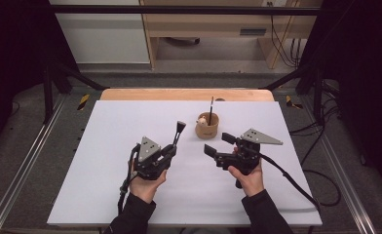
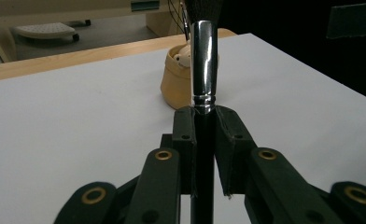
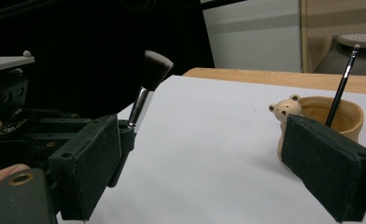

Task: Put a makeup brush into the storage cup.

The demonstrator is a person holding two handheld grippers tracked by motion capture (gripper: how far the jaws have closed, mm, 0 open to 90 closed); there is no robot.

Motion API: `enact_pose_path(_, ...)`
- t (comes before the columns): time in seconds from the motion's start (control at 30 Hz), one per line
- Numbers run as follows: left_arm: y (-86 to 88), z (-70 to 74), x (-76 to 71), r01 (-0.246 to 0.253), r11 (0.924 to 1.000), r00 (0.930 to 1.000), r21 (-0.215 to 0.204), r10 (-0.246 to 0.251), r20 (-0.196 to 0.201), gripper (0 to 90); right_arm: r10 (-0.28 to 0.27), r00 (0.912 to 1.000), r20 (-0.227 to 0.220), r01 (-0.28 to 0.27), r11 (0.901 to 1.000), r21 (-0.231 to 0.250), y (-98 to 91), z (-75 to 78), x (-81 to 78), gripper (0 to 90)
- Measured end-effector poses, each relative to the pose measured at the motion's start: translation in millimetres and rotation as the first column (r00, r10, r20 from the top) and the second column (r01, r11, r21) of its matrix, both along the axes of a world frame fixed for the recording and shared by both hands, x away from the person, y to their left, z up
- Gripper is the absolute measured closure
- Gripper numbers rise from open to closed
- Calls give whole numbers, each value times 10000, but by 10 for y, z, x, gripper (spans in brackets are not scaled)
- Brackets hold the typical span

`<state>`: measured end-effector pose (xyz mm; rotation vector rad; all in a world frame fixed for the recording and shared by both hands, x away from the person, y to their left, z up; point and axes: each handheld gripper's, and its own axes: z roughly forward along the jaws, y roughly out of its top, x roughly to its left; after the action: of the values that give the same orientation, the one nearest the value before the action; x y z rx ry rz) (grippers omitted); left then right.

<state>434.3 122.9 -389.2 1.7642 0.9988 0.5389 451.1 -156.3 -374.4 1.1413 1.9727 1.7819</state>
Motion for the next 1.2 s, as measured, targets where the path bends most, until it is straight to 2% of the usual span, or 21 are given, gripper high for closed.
enact_pose_path(0.33, -156, -37, -35, 235, 9997, 9997, -104, -234, 39, 786, 209, 9996, -203, -206, 9997, 125, 43, -40, -20, 164)
enact_pose_path(0.6, -237, -59, -60, 327, 9992, 9995, -212, -326, 43, 786, 106, 9998, -191, -104, 9999, 130, 42, -40, -29, 182)
enact_pose_path(1.0, -350, -86, -81, 474, 9985, 9989, -276, -474, 11, 786, 138, 9991, -407, -125, 9995, 304, 67, -60, -27, 233)
enact_pose_path(1.2, -414, -83, -95, 579, 9979, 9983, -306, -578, 26, 786, 132, 9986, -518, -120, 9997, 229, 81, -82, -21, 263)
